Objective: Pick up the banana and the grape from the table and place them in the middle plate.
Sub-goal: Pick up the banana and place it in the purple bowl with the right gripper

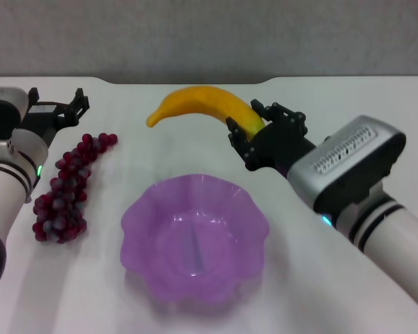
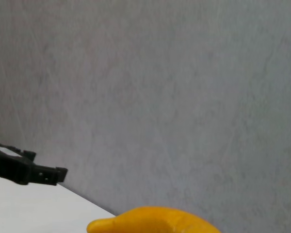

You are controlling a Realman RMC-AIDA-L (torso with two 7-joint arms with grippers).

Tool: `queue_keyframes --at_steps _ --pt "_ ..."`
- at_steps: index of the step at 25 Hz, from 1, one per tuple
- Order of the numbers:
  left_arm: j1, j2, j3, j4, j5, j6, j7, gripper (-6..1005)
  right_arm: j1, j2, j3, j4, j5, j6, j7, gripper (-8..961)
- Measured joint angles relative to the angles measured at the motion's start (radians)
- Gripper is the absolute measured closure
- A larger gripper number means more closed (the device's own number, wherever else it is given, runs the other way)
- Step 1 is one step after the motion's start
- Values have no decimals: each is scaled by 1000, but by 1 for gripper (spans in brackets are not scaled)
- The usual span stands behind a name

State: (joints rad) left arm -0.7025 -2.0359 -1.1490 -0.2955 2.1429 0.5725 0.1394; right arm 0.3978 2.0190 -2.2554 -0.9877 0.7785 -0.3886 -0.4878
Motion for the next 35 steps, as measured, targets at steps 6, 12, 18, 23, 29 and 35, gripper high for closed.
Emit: queue_keyframes --at_steps 6,12,18,23,29,35 --pt "0 0 0 0 -5 0 -1 106 -49 3 -97 -5 104 -97 -89 487" --pt "1 0 -2 -1 -8 0 -1 106 -52 1 -271 -7 463 -208 -364 487" --pt "9 0 -3 -2 -9 14 -2 106 -37 -1 -370 -9 574 -218 -430 487" --pt "9 0 -3 -2 -9 19 -3 106 -35 0 -407 -24 632 -218 -502 486" --pt "12 -1 -3 -2 -9 20 -3 106 -17 -5 -459 -32 655 -216 -561 486" --pt "25 1 -3 -10 -7 28 -3 105 -13 -6 -490 -58 659 -212 -599 486"
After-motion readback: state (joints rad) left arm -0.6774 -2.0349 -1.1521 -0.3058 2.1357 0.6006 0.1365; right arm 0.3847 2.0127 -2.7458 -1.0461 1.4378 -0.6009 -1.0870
